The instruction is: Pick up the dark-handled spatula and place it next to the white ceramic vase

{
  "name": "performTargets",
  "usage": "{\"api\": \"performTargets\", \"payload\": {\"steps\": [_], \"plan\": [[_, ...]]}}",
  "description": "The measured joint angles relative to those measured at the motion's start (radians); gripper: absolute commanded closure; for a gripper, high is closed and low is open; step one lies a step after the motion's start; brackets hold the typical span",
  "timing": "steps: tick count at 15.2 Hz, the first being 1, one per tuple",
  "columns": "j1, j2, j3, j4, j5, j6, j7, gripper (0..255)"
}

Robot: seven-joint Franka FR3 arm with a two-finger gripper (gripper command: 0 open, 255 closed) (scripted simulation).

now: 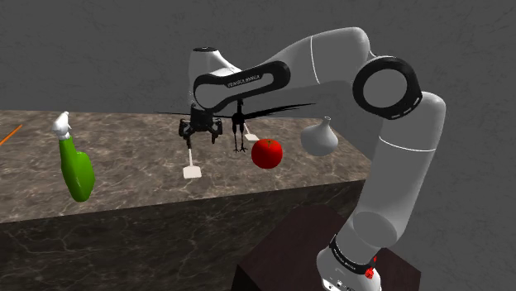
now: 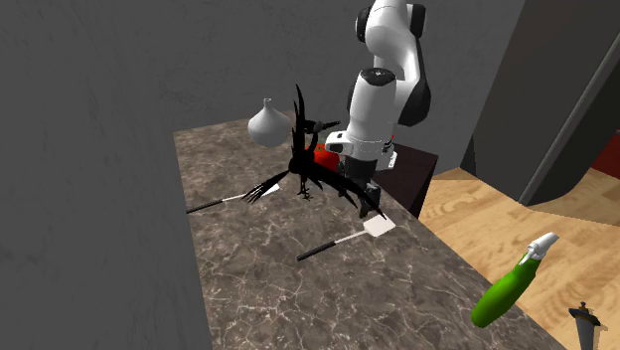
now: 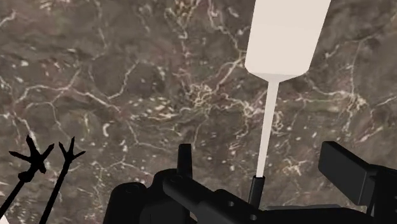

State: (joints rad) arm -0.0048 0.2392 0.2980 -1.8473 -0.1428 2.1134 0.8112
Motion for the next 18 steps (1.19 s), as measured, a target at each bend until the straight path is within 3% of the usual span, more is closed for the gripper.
{"api": "performTargets", "payload": {"steps": [5, 11, 18], "plan": [[0.034, 0.163, -0.017, 0.155, -0.041, 0.006, 0.082, 0], [0.042, 0.206, -0.023, 0.144, -0.059, 0.069, 0.097, 0], [0.042, 0.210, -0.021, 0.146, -0.062, 0.075, 0.099, 0]]}}
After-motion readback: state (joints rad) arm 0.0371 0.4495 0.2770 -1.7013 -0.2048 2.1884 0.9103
